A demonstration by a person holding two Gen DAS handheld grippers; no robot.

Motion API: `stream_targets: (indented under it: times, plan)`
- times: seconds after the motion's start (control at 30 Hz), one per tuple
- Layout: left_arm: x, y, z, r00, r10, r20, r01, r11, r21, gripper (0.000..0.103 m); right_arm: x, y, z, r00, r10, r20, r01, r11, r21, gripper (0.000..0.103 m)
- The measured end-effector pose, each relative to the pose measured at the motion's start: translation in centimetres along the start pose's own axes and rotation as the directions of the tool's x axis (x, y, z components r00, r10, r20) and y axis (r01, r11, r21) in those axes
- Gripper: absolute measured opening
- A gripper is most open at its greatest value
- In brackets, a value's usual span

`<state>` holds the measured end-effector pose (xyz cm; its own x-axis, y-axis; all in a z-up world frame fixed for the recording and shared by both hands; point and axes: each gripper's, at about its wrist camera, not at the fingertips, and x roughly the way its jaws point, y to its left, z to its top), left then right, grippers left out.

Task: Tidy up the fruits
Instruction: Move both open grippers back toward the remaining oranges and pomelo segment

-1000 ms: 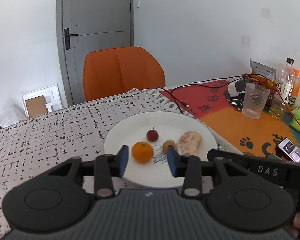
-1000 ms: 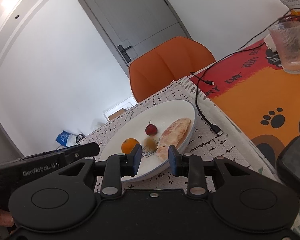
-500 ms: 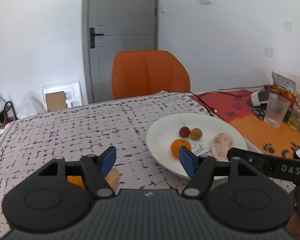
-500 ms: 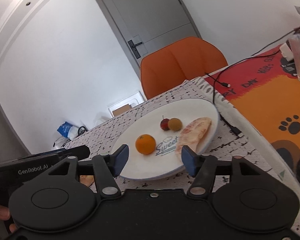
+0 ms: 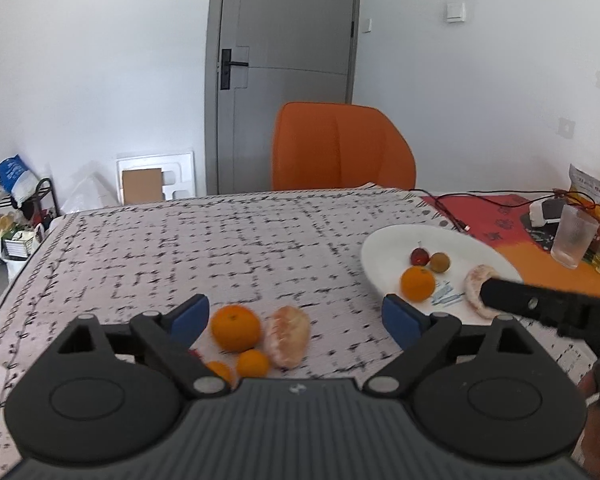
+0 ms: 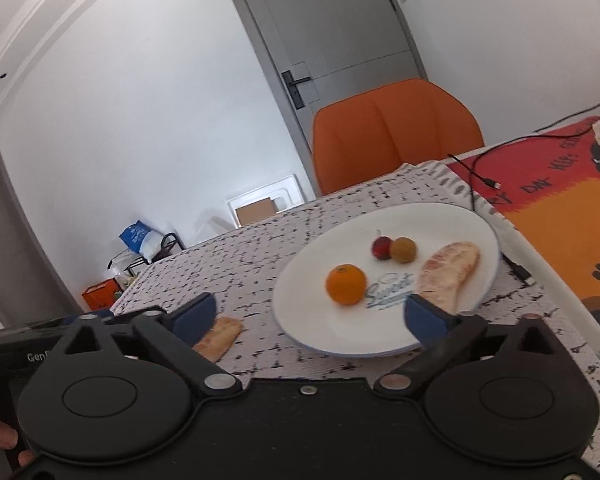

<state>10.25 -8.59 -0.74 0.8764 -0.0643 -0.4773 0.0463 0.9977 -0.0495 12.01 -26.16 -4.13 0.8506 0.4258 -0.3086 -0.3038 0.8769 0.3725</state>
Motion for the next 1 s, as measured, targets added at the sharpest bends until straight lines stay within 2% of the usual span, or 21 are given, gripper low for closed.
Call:
stream_targets:
  times: [0.43, 1.0]
  plan:
    - [-2.5, 5.8, -1.0, 0.997, 0.071, 0.0, -0.071, 0.996, -0.053, 0.095, 1.4, 3.5, -0.3, 0.997, 0.014, -0.071, -0.018, 0.998, -0.056, 0.103]
    - [-2.9, 11.3, -3.7, 0.996, 0.091, -0.026, -0.094, 0.986, -0.134, 0.095, 4.3, 7.7, -1.5, 0.987, 0.004, -0.158, -0.029, 0.987, -0.161, 0.103]
